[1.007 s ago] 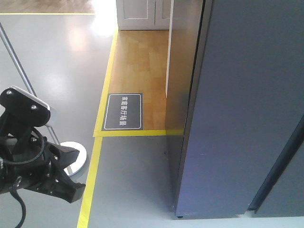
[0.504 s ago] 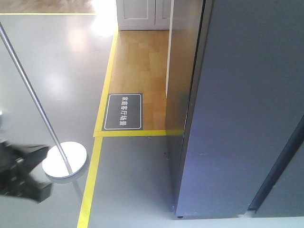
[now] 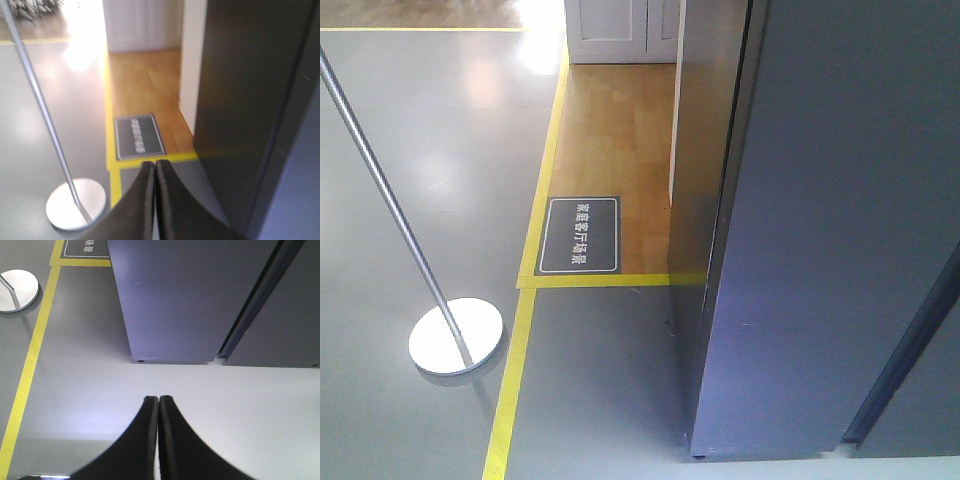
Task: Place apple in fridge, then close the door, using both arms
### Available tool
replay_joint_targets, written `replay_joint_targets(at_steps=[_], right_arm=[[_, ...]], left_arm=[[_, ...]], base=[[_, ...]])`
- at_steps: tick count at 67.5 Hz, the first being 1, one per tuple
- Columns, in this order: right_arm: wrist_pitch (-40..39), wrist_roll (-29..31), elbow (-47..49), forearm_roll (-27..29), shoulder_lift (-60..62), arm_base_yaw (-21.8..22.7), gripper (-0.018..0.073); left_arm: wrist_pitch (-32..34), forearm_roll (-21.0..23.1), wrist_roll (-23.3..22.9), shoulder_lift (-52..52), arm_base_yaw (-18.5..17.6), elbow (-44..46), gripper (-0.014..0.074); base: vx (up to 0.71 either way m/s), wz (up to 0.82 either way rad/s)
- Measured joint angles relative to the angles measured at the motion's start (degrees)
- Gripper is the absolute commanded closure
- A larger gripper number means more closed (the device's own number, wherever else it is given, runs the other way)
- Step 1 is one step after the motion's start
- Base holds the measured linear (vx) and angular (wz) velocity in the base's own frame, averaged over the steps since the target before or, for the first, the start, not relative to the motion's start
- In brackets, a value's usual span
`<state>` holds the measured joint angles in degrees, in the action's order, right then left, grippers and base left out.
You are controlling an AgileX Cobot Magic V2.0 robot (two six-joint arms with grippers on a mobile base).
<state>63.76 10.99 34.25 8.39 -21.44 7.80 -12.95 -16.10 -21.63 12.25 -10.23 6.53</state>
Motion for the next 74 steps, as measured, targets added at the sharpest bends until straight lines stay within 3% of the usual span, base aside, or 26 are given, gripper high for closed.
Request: replay_joint_targets(at_steps=[11,31,51,74], right_arm=[[0.3,0.0,0.0,0.0,0.0,0.0,0.0563],[0.3,0.0,0.0,0.0,0.0,0.0,0.0563],[0.3,0.0,0.0,0.0,0.0,0.0,0.0563],[0.3,0.0,0.0,0.0,0.0,0.0,0.0563]], left_arm=[[-0.1,0.0,0.0,-7.1,1.1,-2.2,0.0603],[0.1,0.0,0.0,-9.0,1.1,-2.8,0.0603],[4.5,2.6,2.4,-12.9,3.6,-7.9,0.0603],[9.0,3.6,3.6,-12.9,3.6,-7.9,0.0603]], base=[[0.00,0.00],[0.00,0.00],[0.00,0.00],[0.00,0.00]])
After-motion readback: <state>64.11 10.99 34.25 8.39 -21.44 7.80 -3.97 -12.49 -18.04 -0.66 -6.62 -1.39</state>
